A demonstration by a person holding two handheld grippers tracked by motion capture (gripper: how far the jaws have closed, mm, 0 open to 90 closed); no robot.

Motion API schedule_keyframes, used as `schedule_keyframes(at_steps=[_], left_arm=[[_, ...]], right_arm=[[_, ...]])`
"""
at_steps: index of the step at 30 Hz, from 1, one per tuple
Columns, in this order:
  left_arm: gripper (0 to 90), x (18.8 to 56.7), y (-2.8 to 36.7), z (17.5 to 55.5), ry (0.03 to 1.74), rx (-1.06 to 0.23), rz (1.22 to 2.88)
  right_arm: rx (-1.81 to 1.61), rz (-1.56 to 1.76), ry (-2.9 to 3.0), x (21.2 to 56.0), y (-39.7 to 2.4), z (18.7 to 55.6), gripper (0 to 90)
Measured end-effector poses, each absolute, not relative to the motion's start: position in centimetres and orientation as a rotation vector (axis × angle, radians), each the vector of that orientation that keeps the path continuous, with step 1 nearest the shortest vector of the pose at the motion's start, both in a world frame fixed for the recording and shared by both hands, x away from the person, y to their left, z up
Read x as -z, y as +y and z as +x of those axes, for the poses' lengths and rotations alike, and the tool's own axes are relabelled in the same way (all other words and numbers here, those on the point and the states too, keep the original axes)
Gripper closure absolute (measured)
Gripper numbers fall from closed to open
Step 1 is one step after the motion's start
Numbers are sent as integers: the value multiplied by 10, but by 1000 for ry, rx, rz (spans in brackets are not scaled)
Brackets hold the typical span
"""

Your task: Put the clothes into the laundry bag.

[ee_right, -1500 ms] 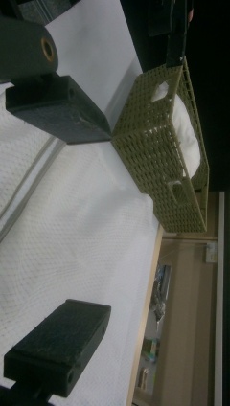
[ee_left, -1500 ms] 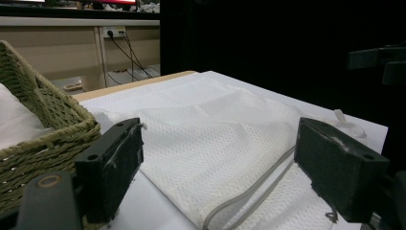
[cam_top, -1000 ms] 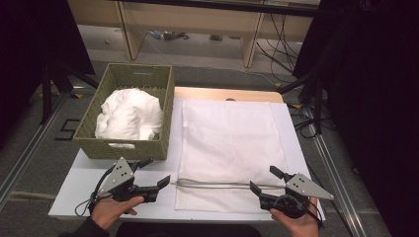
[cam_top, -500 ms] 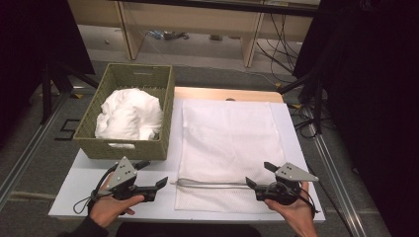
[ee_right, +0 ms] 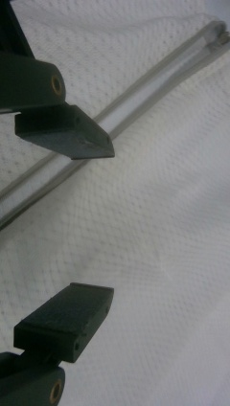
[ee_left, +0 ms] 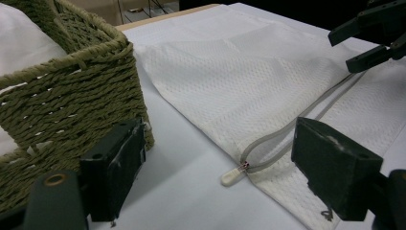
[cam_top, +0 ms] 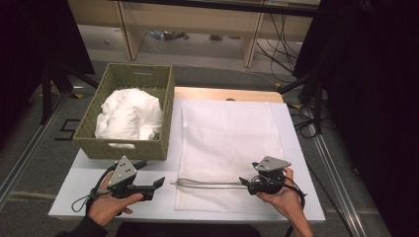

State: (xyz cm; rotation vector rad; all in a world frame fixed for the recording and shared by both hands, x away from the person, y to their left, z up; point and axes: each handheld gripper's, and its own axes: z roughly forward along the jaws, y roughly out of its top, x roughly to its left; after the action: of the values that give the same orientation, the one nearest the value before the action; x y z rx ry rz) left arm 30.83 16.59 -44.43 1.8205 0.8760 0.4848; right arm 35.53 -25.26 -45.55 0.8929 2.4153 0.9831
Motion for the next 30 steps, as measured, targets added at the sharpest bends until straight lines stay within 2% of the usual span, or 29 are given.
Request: schedule_keyframes(at_steps=[8, 12, 16, 20, 23, 26, 30], left_arm=[[188, 445, 166, 309, 859, -494, 1849], [187, 445, 166, 309, 859, -493, 1846], [187, 446, 165, 308, 864, -484, 1848], [183, 446, 165, 309, 852, -495, 1861], [183, 446, 165, 309, 840, -491, 1857], [182, 446, 164, 308, 852, -492, 1862], [182, 446, 164, 309, 836, -499, 1871]], right_arm=[[-859, 865, 2490, 466, -243, 366, 218], [-827, 832, 2514, 470, -239, 370, 218], [-772, 849, 2567, 477, -234, 373, 309], [-797, 908, 2549, 476, -239, 384, 535], [-755, 878, 2529, 473, -244, 387, 577], [-792, 963, 2496, 472, -244, 388, 509], [-808, 1012, 2529, 479, -239, 392, 290]])
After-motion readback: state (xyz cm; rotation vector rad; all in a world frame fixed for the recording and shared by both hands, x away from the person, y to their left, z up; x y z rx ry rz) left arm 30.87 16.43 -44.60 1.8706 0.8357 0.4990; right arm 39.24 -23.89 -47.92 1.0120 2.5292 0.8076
